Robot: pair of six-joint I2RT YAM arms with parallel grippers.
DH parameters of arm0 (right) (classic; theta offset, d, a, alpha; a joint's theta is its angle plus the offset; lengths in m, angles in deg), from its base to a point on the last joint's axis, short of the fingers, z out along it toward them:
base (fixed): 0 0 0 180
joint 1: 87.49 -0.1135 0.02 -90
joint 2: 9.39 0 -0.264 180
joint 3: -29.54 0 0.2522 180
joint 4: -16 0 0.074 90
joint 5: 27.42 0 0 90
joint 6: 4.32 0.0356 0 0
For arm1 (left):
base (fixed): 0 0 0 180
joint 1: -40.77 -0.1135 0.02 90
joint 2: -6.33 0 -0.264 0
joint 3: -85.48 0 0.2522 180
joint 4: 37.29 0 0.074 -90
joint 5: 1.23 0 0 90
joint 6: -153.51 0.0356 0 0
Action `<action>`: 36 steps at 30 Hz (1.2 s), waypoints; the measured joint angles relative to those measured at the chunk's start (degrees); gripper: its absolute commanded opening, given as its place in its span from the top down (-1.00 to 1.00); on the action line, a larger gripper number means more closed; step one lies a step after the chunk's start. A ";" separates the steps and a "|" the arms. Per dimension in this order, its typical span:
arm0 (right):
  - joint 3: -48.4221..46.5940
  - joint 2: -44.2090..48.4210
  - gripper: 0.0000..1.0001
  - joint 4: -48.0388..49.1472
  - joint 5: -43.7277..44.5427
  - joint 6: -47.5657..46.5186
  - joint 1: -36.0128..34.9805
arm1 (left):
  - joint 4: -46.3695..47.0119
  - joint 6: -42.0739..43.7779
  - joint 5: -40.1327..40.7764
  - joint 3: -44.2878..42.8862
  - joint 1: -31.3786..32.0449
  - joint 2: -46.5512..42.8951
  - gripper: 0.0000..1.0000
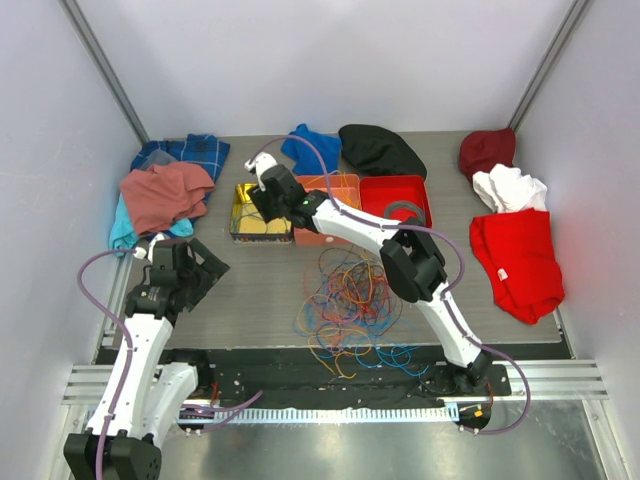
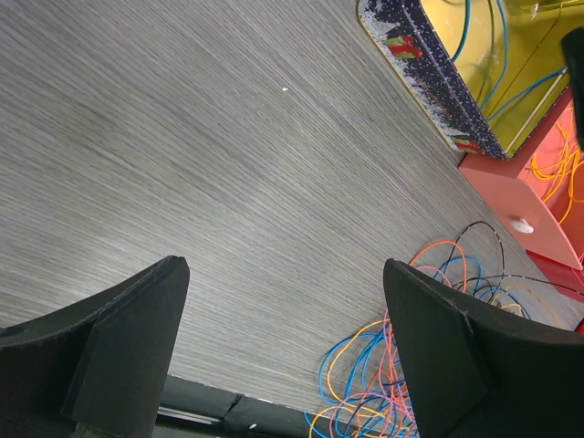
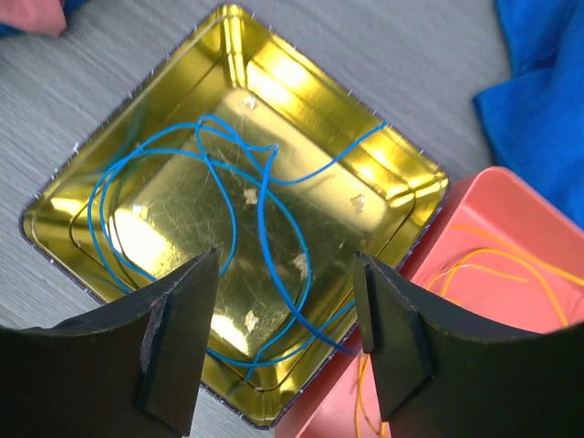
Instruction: Untangle the cables
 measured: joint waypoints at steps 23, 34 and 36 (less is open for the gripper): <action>10.29 12.11 -0.20 3.02 10.62 -0.20 -2.49 | 0.17 -0.02 -0.09 0.20 0.00 -0.85 -0.82; 49.53 54.69 -0.22 7.93 19.12 13.75 -3.21 | 8.68 3.91 -13.46 1.11 2.40 -0.92 -0.81; 55.25 60.76 -0.25 6.88 20.61 15.78 -3.78 | 11.21 5.05 -13.79 1.05 6.80 -0.33 -0.80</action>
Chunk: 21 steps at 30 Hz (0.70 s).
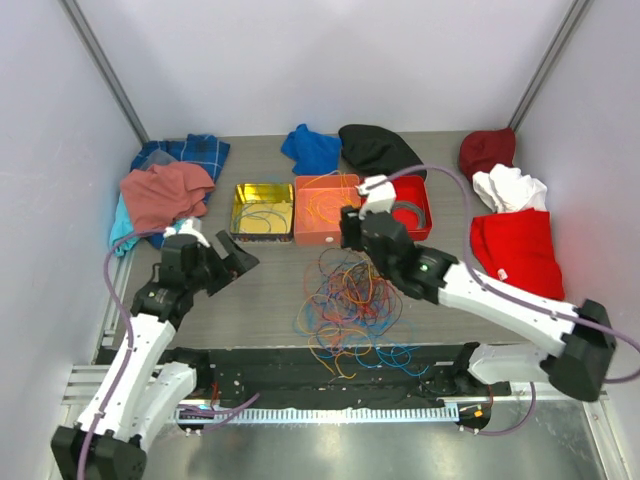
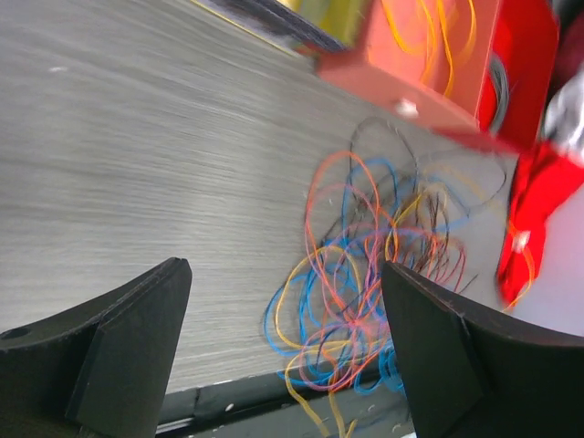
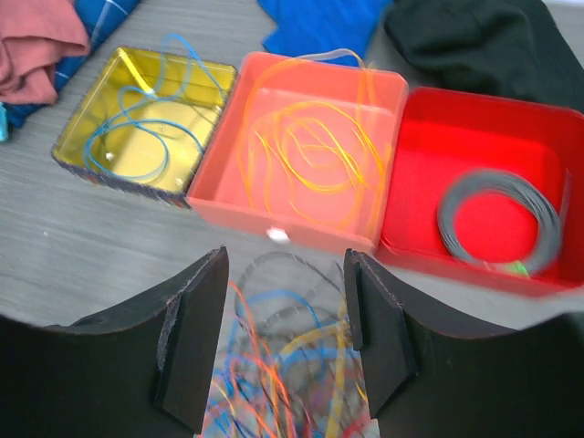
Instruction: Untangle the cables
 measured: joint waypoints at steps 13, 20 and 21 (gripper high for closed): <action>12.37 25.44 -0.27 -13.35 6.97 8.39 -0.13 | 7.91 4.04 17.33 -8.68 44.54 22.84 -0.83; 16.65 30.71 -0.27 -21.70 9.09 14.91 -0.13 | 12.09 5.60 21.31 -10.27 54.27 29.40 -0.83; 17.64 30.99 -0.27 -22.49 9.05 15.89 -0.13 | 12.94 5.66 21.44 -10.51 54.77 29.66 -0.83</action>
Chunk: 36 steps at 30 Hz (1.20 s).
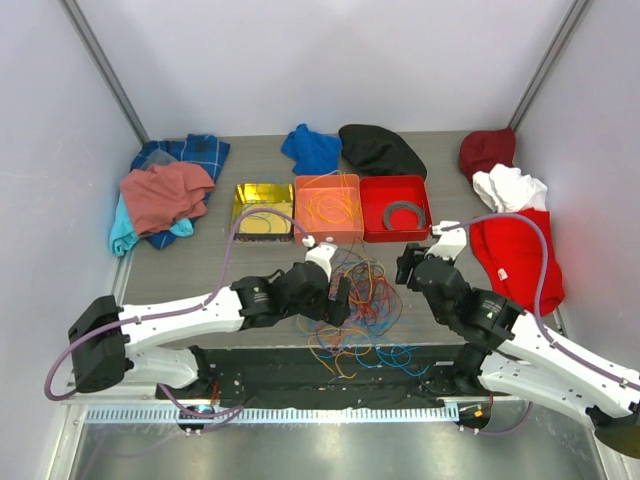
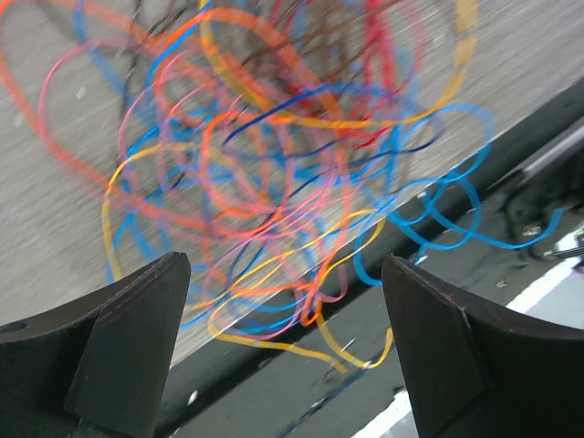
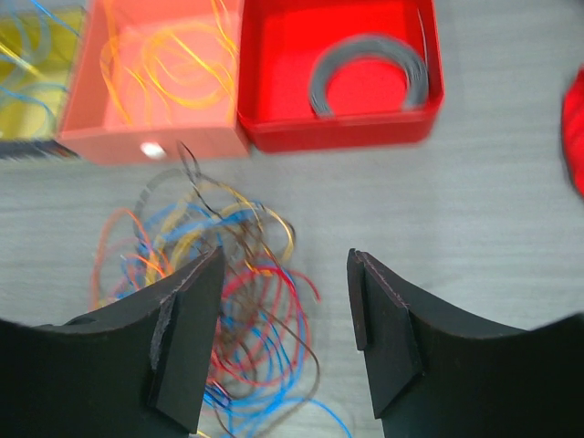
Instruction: Untangle the cables
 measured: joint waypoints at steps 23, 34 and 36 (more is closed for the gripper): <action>6.03 3.43 -0.25 -2.29 -4.52 7.21 0.00 | 3.89 7.34 10.43 -16.15 -8.22 19.19 -0.60; 6.27 6.82 -0.25 -2.43 -4.46 6.60 0.00 | 4.22 9.33 8.24 -19.10 -8.20 24.30 -0.54; 6.36 6.91 -0.25 -2.49 -4.46 6.60 0.00 | 4.20 10.01 7.89 -20.11 -8.20 25.97 -0.47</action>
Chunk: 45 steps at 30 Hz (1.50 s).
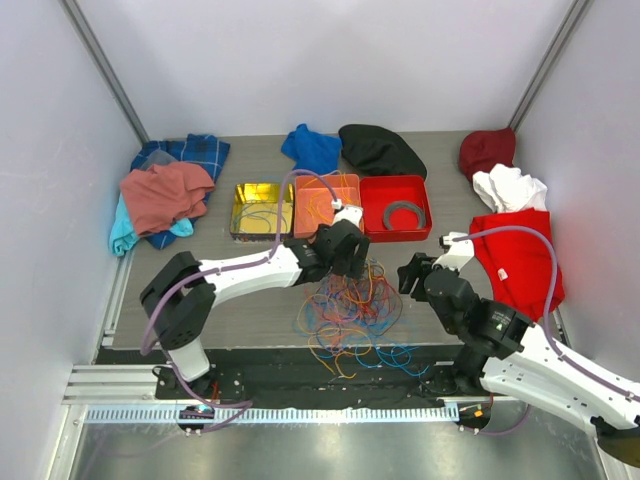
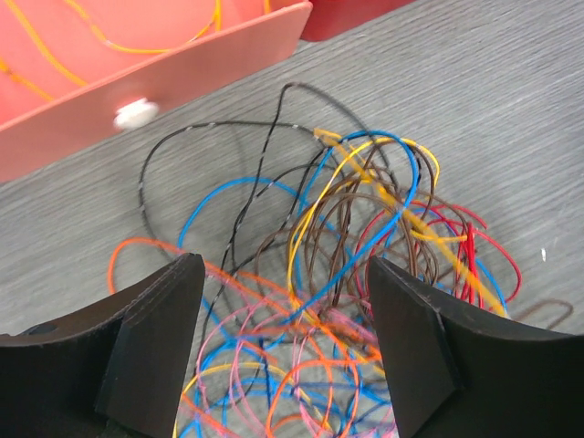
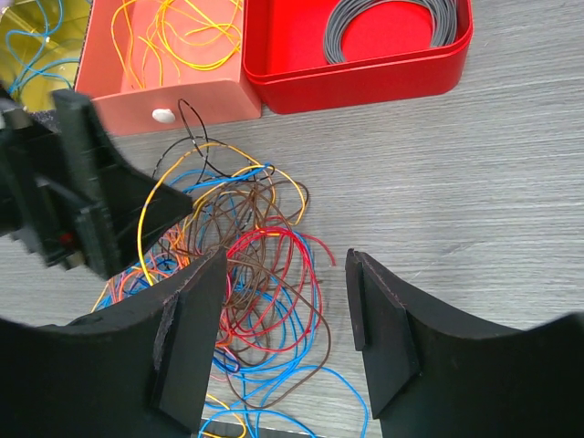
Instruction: Untangle the cables
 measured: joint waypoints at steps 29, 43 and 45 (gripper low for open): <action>0.11 0.85 -0.19 0.24 -0.70 -0.94 0.00 | -10.27 5.88 7.52 -12.94 0.00 -24.06 1.00; -1.49 -4.22 -0.25 9.62 -10.75 -4.87 0.00 | -21.18 13.44 10.23 -32.72 1.05 -30.34 1.00; -2.32 -5.57 -0.28 10.75 -12.37 -5.90 0.00 | -21.64 14.64 10.97 -35.89 1.05 -29.88 1.00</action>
